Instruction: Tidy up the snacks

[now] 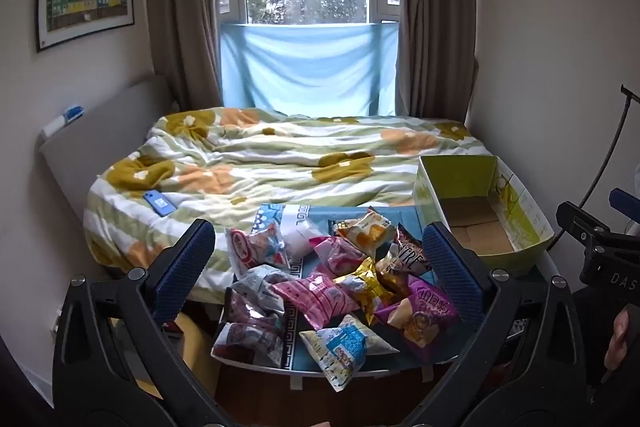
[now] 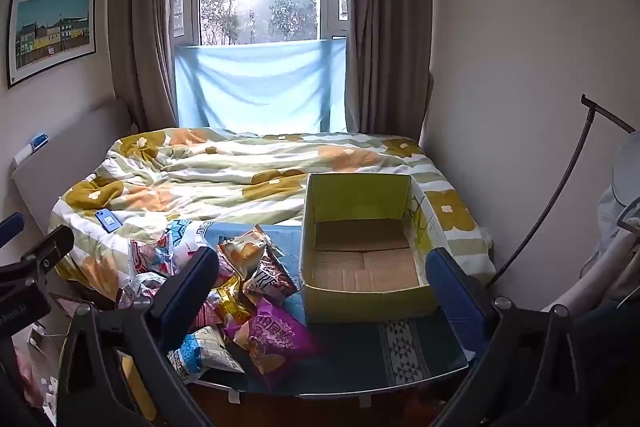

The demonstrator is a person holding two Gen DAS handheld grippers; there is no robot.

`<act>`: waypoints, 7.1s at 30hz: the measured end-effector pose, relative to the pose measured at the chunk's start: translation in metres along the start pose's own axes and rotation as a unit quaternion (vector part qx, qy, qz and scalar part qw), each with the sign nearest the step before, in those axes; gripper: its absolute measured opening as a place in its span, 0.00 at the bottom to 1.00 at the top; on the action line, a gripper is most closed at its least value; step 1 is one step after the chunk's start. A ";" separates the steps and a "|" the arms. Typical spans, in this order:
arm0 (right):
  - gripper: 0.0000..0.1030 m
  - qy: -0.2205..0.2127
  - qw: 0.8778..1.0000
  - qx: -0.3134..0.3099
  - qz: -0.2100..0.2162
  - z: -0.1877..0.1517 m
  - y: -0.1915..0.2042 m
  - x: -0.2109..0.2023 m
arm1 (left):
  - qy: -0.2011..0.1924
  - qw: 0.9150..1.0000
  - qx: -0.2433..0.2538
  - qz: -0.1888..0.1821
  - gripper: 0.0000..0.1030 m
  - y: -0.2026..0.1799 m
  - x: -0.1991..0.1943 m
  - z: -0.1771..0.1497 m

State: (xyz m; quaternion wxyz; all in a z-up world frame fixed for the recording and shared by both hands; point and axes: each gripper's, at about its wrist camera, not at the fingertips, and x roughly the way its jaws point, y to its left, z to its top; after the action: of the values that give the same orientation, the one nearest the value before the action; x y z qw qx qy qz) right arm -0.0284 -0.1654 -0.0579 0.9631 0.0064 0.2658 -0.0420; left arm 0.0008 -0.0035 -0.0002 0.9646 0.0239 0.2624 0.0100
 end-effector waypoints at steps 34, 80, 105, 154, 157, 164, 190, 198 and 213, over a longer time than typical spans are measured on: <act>1.00 0.015 1.000 -0.009 -0.001 -0.006 0.006 0.008 | 0.003 1.000 -0.005 0.018 0.99 -0.002 0.004 -0.006; 1.00 0.003 1.000 0.004 0.006 -0.005 0.000 -0.013 | 0.012 1.000 -0.017 0.004 0.99 0.000 -0.013 -0.010; 1.00 0.010 0.999 0.019 0.027 0.002 -0.006 -0.010 | 0.036 0.998 -0.038 -0.018 0.99 0.024 0.001 0.003; 1.00 0.279 0.903 -0.010 0.326 -0.167 0.010 0.272 | 0.303 0.919 -0.251 -0.003 0.67 -0.025 0.222 -0.211; 1.00 0.286 0.901 -0.011 0.327 -0.169 0.014 0.275 | 0.303 0.920 -0.249 -0.005 0.66 -0.025 0.223 -0.211; 0.74 0.277 0.900 -0.013 0.336 -0.172 0.014 0.265 | 0.305 0.920 -0.244 -0.012 0.65 -0.023 0.215 -0.205; 0.64 0.163 0.932 -0.039 0.320 -0.062 -0.016 0.170 | 0.211 0.957 -0.199 0.001 0.65 -0.039 0.140 -0.079; 0.64 0.102 0.957 -0.049 0.268 0.009 -0.066 0.158 | 0.147 0.976 -0.154 -0.044 0.65 -0.092 0.149 0.002; 0.64 0.103 0.986 0.047 0.123 0.074 -0.159 0.218 | 0.183 0.962 -0.026 -0.200 0.65 -0.224 0.292 0.100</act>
State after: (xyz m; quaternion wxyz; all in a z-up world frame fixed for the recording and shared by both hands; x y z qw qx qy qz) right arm 0.1831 -0.3435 -0.1044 0.9269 0.0883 0.3589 0.0656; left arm 0.3042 -0.2221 -0.0731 0.8830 -0.0560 0.4331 -0.1720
